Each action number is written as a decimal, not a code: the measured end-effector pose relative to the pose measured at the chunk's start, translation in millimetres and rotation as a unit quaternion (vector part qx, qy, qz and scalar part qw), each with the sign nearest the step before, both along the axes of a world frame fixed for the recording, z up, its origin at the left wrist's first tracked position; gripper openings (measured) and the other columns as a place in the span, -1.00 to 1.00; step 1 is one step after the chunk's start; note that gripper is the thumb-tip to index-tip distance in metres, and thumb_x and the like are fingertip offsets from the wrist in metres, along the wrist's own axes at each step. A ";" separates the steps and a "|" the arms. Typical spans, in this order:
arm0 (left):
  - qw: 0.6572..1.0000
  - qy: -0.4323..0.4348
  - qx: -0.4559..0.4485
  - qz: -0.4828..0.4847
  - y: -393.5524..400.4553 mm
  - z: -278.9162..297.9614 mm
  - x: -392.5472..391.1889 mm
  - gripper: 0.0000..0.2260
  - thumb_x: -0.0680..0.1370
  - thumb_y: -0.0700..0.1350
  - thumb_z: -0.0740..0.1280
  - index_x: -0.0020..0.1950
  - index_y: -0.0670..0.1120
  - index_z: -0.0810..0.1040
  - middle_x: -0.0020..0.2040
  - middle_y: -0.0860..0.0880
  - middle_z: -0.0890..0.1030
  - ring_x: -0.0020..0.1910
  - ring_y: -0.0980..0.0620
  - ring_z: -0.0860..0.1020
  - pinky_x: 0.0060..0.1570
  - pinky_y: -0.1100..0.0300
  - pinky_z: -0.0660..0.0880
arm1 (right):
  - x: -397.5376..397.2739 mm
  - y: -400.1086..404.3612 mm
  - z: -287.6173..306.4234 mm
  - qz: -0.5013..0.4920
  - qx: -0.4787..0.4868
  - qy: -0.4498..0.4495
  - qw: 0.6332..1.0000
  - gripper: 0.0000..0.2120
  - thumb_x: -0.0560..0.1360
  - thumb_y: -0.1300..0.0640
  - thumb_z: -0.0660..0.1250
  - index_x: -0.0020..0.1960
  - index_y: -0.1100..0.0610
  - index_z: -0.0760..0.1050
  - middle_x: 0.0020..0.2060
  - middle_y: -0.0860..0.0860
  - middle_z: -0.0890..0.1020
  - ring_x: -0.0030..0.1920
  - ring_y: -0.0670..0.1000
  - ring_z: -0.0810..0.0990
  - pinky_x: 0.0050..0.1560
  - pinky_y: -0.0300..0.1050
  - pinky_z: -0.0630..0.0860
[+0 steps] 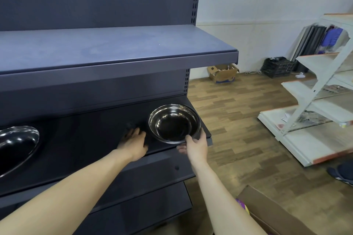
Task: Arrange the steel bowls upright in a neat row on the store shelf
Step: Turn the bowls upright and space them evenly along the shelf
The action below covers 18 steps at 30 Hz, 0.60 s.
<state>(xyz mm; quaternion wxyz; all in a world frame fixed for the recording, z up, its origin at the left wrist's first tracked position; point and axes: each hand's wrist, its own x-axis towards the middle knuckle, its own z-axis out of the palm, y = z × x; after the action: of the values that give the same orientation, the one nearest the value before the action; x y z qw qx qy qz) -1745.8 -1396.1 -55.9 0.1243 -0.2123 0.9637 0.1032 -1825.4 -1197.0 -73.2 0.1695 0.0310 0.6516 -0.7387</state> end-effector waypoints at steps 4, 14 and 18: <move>1.000 0.001 -0.003 0.003 -0.1 1.6 4.9 -0.45 0.63 0.04 0.17 0.59 -0.05 0.12 0.61 -0.11 -0.03 0.59 -0.13 -0.05 0.53 -0.09 0.03 | 3.6 3.3 2.0 -0.009 0.011 0.006 1.000 -0.37 0.65 0.27 0.27 0.64 -0.02 0.14 -0.04 0.19 0.73 -0.34 0.06 0.74 -0.27 -0.11 0.68; 1.000 -0.007 -0.006 0.007 1.2 -0.2 16.1 -0.45 0.63 0.02 0.17 0.59 -0.04 0.10 0.61 -0.12 -0.01 0.59 -0.14 -0.02 0.53 -0.09 0.06 | 7.7 2.3 -1.8 -0.038 0.069 0.047 0.996 -0.48 0.69 0.15 0.24 0.60 0.09 0.18 -0.13 0.16 0.73 -0.41 -0.06 0.70 -0.37 -0.28 0.59; 1.000 0.001 -0.013 0.001 1.8 2.0 21.2 -0.45 0.63 0.02 0.17 0.59 -0.04 0.11 0.61 -0.12 0.01 0.59 -0.14 -0.02 0.51 -0.07 0.07 | 9.0 -0.6 -3.1 -0.055 0.088 0.032 0.994 -0.49 0.69 0.06 0.24 0.59 0.10 0.20 -0.09 0.13 0.71 -0.37 -0.05 0.68 -0.36 -0.26 0.58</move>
<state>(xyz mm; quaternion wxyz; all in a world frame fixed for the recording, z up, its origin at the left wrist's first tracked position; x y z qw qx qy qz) -1724.5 -1394.3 -54.0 0.1202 -0.2149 0.9649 0.0911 -1816.3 -1197.6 -76.2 0.1040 0.0577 0.7169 -0.6870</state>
